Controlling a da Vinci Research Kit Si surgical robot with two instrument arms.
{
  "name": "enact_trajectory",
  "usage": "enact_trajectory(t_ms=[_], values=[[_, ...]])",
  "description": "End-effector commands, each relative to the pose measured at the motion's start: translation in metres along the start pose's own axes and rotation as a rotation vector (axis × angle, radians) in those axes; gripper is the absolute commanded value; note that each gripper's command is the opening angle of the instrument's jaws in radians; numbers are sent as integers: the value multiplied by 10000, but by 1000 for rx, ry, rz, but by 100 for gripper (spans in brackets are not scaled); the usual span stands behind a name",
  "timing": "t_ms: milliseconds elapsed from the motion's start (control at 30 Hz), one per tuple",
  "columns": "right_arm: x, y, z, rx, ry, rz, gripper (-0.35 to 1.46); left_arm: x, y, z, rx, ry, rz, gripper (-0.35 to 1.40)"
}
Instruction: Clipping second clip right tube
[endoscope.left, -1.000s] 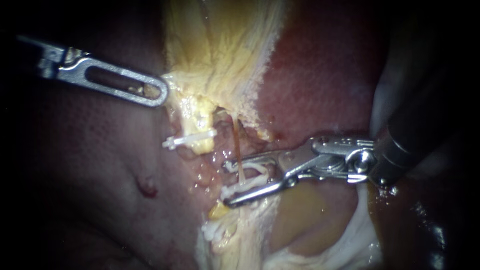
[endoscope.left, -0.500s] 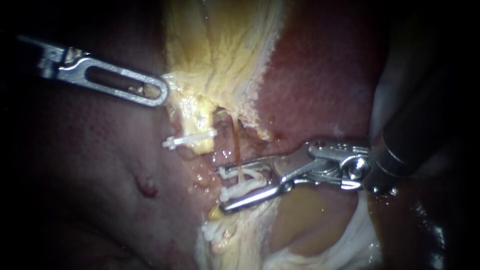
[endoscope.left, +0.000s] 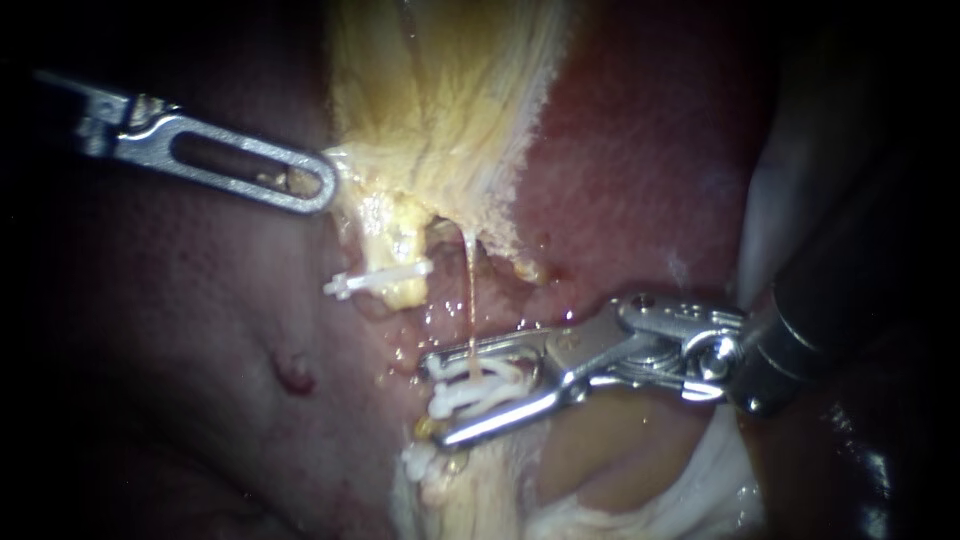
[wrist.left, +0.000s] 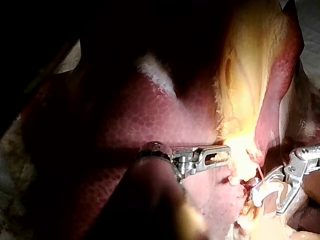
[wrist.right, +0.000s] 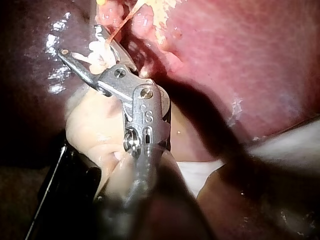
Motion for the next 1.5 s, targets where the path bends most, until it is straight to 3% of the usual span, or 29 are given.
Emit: enact_trajectory(t_ms=[33,267,700,867,1033,1167,1500], values=[[1,-1,0,1,-1,0,48,0,0,0,1,0,0,-35],[3,-8,3,7,3,-1,48,0,1,0,1,0,0,-35],[3,-6,1,10,3,11,41,0,2,0,1,0,0,-35],[0,-5,-5,13,1,10,24,0,3,1,0,0,1,-35],[-2,-6,-10,16,0,16,-16,1,3,1,0,0,1,-35],[-2,-6,-10,17,0,22,-32,1,3,1,0,0,1,-35],[-4,-8,-15,18,-13,99,-35,1,4,1,0,0,1,-35]])
